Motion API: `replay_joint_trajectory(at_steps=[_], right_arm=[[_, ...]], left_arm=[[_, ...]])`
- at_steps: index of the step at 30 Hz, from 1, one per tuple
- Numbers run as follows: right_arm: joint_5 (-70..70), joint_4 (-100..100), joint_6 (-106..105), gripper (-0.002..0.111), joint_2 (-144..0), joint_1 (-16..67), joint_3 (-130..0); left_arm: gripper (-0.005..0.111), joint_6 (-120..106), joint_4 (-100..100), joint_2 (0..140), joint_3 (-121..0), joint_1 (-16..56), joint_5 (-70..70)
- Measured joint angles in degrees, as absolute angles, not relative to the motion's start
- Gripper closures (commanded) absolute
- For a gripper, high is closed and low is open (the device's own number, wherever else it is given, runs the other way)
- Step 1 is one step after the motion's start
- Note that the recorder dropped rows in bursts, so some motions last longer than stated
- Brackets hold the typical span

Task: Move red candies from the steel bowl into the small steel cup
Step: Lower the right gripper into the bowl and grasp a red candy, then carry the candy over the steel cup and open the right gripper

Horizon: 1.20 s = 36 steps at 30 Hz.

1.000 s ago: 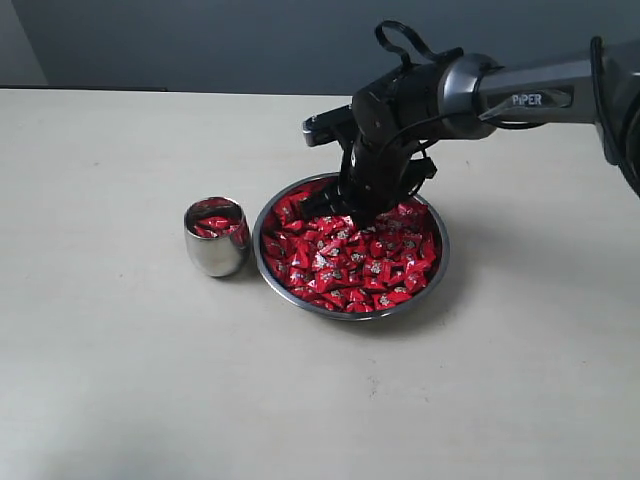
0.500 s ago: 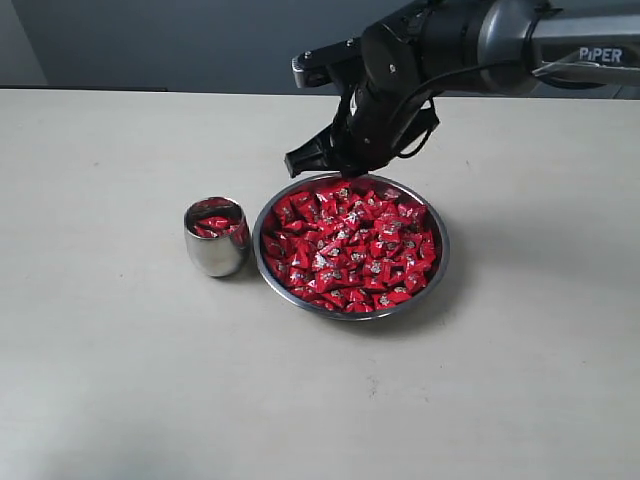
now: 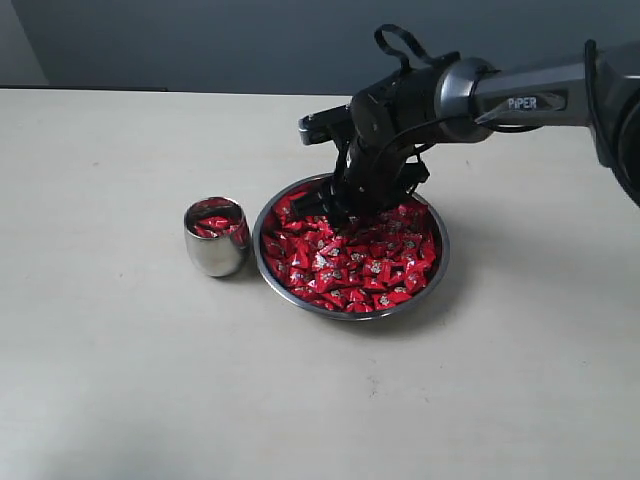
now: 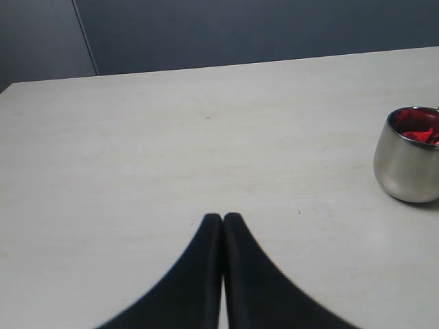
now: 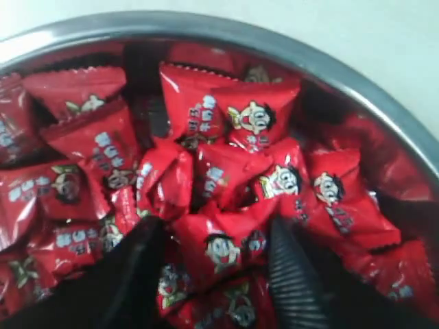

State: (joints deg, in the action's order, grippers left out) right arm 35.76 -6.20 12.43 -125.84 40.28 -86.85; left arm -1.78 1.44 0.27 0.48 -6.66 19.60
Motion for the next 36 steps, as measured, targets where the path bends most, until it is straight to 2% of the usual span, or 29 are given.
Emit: replay_joint_trajectory(at_steps=[1, 14, 23, 30, 36], right_arm=[[35.5, -6.4, 12.7, 0.108, -126.4, 40.3, -86.9], [39.1, -14.0, 17.6, 0.109, -121.2, 40.9, -86.9], [39.0, -13.4, 17.0, 0.109, -115.8, 44.7, -86.9], [29.9, 2.4, 4.3, 0.109, -115.0, 50.1, -86.9], [27.6, 16.2, -8.5, 0.109, -115.8, 50.9, -86.9]], left_arm=[[0.106, -1.8, 1.4, 0.3, 0.5, -6.7, 19.6], [0.106, -1.8, 1.4, 0.3, 0.5, -6.7, 19.6], [0.106, -1.8, 1.4, 0.3, 0.5, -6.7, 19.6], [0.106, -1.8, 1.4, 0.3, 0.5, -6.7, 19.6], [0.106, -1.8, 1.4, 0.3, 0.5, -6.7, 19.6]])
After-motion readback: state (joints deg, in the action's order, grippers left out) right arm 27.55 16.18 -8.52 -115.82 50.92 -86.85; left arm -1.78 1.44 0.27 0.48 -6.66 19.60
